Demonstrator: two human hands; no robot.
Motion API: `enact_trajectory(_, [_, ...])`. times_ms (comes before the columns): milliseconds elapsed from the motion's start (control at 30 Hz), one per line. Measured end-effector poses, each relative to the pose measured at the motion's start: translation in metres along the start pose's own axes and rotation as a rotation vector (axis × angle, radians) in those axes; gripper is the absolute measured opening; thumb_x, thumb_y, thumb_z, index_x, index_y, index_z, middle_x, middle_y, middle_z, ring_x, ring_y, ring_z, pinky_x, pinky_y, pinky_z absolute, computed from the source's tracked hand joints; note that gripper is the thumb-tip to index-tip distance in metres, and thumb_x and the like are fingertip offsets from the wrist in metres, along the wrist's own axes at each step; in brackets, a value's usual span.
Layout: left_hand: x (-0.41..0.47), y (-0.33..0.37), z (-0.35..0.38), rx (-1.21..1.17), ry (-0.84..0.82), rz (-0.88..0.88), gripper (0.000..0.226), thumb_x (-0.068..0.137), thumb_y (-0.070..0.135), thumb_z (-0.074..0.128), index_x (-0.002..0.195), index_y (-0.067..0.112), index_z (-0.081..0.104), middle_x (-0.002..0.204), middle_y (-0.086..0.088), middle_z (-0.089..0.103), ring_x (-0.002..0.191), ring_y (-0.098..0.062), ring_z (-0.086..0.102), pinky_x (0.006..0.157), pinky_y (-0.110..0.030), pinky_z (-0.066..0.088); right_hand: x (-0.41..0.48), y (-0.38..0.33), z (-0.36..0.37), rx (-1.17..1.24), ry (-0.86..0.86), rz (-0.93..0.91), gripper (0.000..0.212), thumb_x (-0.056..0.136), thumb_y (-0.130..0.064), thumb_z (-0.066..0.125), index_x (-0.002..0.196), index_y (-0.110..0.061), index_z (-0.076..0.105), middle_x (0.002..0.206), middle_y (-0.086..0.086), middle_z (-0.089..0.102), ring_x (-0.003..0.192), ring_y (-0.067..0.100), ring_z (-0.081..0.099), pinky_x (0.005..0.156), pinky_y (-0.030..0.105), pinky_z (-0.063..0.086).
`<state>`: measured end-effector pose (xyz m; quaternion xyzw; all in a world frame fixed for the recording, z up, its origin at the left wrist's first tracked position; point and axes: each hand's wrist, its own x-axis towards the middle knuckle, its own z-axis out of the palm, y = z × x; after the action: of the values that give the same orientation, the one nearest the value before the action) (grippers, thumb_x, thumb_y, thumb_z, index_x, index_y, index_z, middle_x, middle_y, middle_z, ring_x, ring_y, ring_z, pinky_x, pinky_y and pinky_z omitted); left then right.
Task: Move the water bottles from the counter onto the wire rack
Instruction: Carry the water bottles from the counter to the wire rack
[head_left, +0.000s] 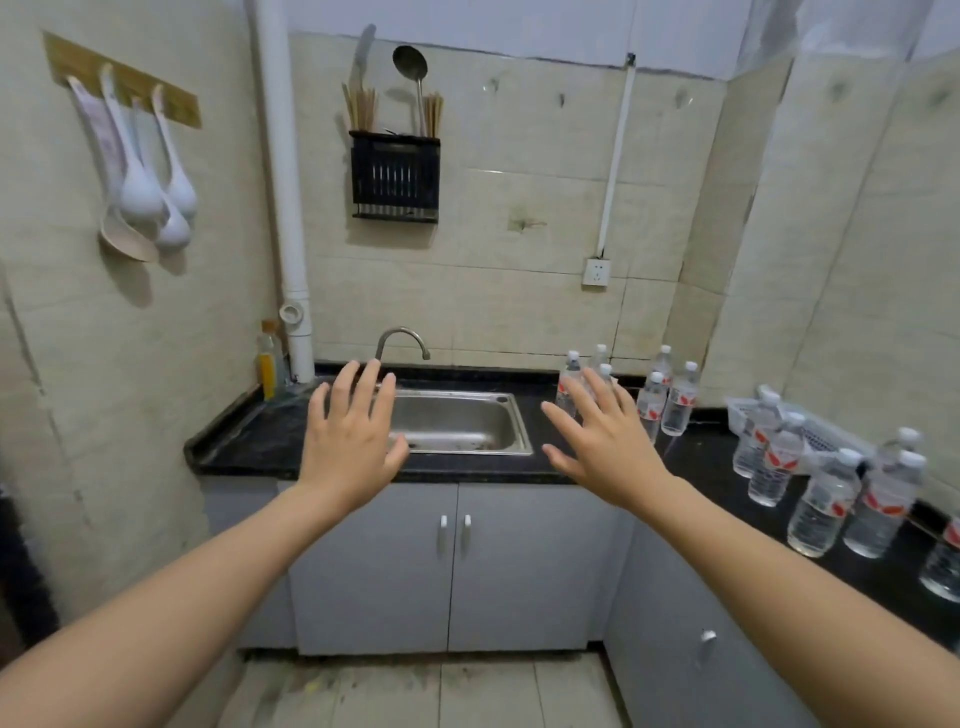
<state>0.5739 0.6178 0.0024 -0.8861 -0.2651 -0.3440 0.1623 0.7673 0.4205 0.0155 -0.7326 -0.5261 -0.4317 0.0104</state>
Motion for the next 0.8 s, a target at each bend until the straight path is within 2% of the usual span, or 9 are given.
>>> enact_trajectory(100, [0.031, -0.013, 0.038, -0.051, -0.059, -0.062, 0.059, 0.068, 0.034, 0.053, 0.117, 0.0, 0.056, 0.124, -0.023, 0.059, 0.117, -0.039, 0.052, 0.088, -0.053, 0.047, 0.028, -0.001, 0.053, -0.019, -0.008, -0.087, 0.045, 0.066, -0.043, 0.072, 0.1, -0.014, 0.068, 0.115, 0.02, 0.065, 0.108, 0.039, 0.061, 0.082, 0.056, 0.049])
enact_trajectory(167, [0.056, -0.018, 0.064, -0.079, -0.091, -0.057, 0.059, 0.067, 0.031, 0.062, 0.116, -0.001, 0.057, 0.123, -0.024, 0.059, 0.115, -0.042, 0.055, 0.088, -0.054, 0.047, 0.05, 0.002, 0.083, 0.007, -0.022, -0.045, 0.048, 0.062, -0.042, 0.078, 0.099, -0.013, 0.068, 0.114, 0.02, 0.065, 0.107, 0.039, 0.061, 0.082, 0.056, 0.05])
enact_trajectory(333, [0.125, -0.046, 0.14, -0.154, -0.125, -0.035, 0.061, 0.072, 0.026, 0.069, 0.123, -0.001, 0.051, 0.134, -0.024, 0.05, 0.125, -0.043, 0.045, 0.096, -0.056, 0.039, 0.082, 0.017, 0.157, -0.043, -0.094, 0.064, 0.041, 0.069, -0.04, 0.06, 0.099, -0.014, 0.068, 0.114, 0.02, 0.065, 0.108, 0.038, 0.061, 0.083, 0.054, 0.05])
enact_trajectory(400, [0.155, -0.055, 0.169, -0.205, -0.151, -0.004, 0.057, 0.074, 0.026, 0.065, 0.122, -0.003, 0.052, 0.132, -0.025, 0.051, 0.124, -0.044, 0.045, 0.095, -0.058, 0.04, 0.088, 0.029, 0.18, -0.072, -0.137, 0.132, 0.041, 0.07, -0.041, 0.062, 0.101, -0.015, 0.067, 0.116, 0.019, 0.064, 0.109, 0.037, 0.06, 0.083, 0.053, 0.05])
enact_trajectory(467, [0.188, -0.057, 0.197, -0.258, -0.177, 0.035, 0.056, 0.072, 0.026, 0.065, 0.119, -0.004, 0.053, 0.128, -0.026, 0.054, 0.121, -0.045, 0.048, 0.091, -0.059, 0.042, 0.092, 0.039, 0.196, -0.094, -0.179, 0.251, 0.043, 0.066, -0.04, 0.074, 0.1, -0.015, 0.067, 0.116, 0.018, 0.064, 0.11, 0.037, 0.06, 0.082, 0.053, 0.051])
enact_trajectory(533, [0.215, -0.048, 0.226, -0.372, -0.179, 0.023, 0.058, 0.074, 0.021, 0.069, 0.123, -0.003, 0.051, 0.133, -0.026, 0.05, 0.126, -0.044, 0.042, 0.097, -0.059, 0.037, 0.095, 0.047, 0.21, -0.119, -0.221, 0.386, 0.048, 0.058, -0.041, 0.08, 0.099, -0.018, 0.068, 0.114, 0.015, 0.066, 0.108, 0.035, 0.062, 0.08, 0.05, 0.053])
enact_trajectory(633, [0.232, -0.013, 0.27, -0.542, -0.294, -0.004, 0.062, 0.084, 0.027, 0.058, 0.137, 0.004, 0.037, 0.15, -0.016, 0.031, 0.14, -0.035, 0.021, 0.11, -0.052, 0.021, 0.084, 0.054, 0.231, -0.171, -0.299, 0.479, 0.052, 0.053, -0.045, 0.081, 0.098, -0.021, 0.068, 0.112, 0.012, 0.067, 0.106, 0.031, 0.064, 0.078, 0.047, 0.054])
enact_trajectory(800, [0.232, 0.063, 0.319, -0.728, -0.422, 0.1, 0.061, 0.088, 0.032, 0.05, 0.141, 0.009, 0.029, 0.154, -0.008, 0.022, 0.142, -0.027, 0.01, 0.113, -0.047, 0.015, 0.042, 0.075, 0.244, -0.267, -0.456, 0.56, 0.053, 0.049, -0.047, 0.081, 0.095, -0.022, 0.071, 0.109, 0.012, 0.069, 0.103, 0.029, 0.066, 0.076, 0.047, 0.055])
